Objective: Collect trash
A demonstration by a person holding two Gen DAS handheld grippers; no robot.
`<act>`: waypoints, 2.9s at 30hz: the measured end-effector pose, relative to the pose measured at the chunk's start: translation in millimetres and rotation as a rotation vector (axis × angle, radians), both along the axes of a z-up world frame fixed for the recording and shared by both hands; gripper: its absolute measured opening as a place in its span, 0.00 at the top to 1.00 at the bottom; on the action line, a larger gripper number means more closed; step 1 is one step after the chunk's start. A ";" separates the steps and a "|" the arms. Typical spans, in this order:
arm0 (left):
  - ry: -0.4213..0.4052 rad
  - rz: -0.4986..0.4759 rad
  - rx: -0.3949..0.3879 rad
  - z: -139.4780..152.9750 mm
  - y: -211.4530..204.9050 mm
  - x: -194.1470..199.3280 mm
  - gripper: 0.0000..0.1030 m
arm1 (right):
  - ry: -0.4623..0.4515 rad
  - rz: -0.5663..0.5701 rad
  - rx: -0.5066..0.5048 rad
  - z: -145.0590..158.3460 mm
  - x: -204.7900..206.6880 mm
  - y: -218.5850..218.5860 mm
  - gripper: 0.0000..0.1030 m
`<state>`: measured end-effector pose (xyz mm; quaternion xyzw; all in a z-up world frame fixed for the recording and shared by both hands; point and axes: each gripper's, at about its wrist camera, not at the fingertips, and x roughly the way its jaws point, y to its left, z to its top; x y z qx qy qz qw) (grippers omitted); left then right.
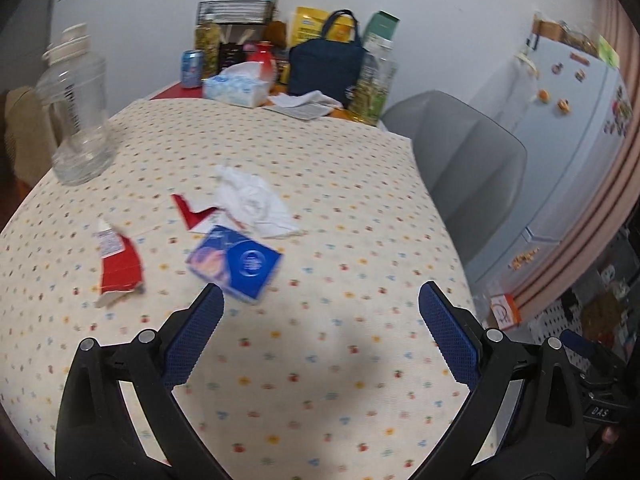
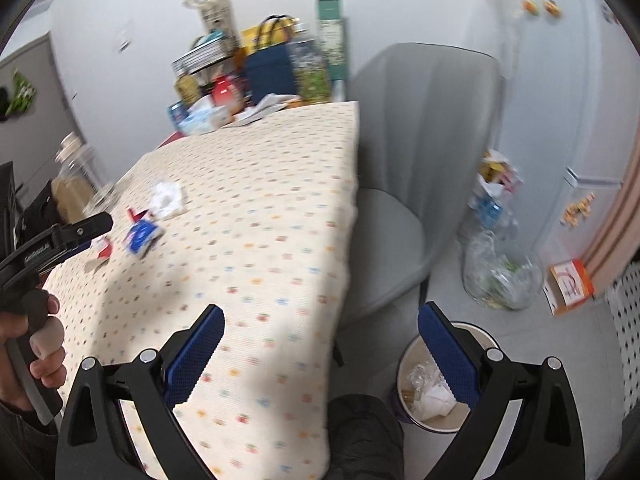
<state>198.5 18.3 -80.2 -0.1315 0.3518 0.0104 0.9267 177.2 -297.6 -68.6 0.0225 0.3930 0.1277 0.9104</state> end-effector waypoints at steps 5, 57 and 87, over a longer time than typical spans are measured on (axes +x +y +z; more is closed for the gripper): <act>0.017 0.081 -0.026 -9.1 40.2 -9.0 0.06 | 0.005 0.064 -0.024 1.6 6.1 35.3 0.08; 0.070 0.362 -0.065 -46.3 152.6 -28.5 0.59 | 0.028 0.353 -0.161 -24.4 49.8 219.7 0.12; 0.037 0.418 -0.135 -52.3 188.5 -56.3 0.59 | 0.135 0.572 -0.231 -54.7 93.2 315.8 0.57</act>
